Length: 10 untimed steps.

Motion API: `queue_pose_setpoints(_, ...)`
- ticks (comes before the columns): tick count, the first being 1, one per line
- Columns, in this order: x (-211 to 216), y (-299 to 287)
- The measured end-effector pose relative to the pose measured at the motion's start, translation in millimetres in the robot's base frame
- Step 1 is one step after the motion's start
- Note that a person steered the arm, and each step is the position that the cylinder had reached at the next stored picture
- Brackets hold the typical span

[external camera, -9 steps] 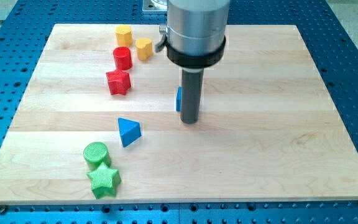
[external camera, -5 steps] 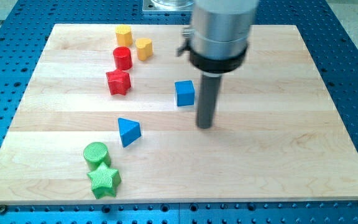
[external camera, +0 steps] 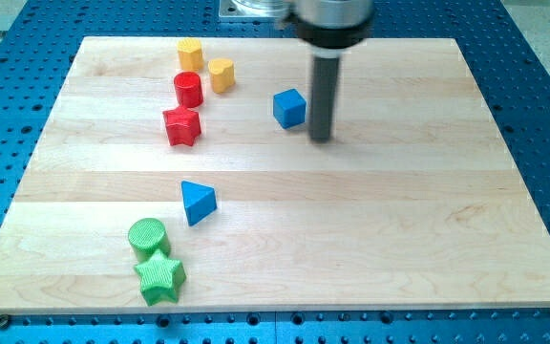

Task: Move the red star diagonal to the cube

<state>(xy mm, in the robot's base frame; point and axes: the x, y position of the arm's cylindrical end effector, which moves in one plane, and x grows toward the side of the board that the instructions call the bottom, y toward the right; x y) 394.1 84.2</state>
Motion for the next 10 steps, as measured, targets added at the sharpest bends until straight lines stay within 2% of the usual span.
queue_pose_setpoints(3,-34,-77)
queue_pose_setpoints(4,-1,-87)
queue_pose_setpoints(5,6,-145)
queue_pose_setpoints(7,-58,-134)
queue_pose_setpoints(9,-60,-164)
queue_pose_setpoints(10,-58,-161)
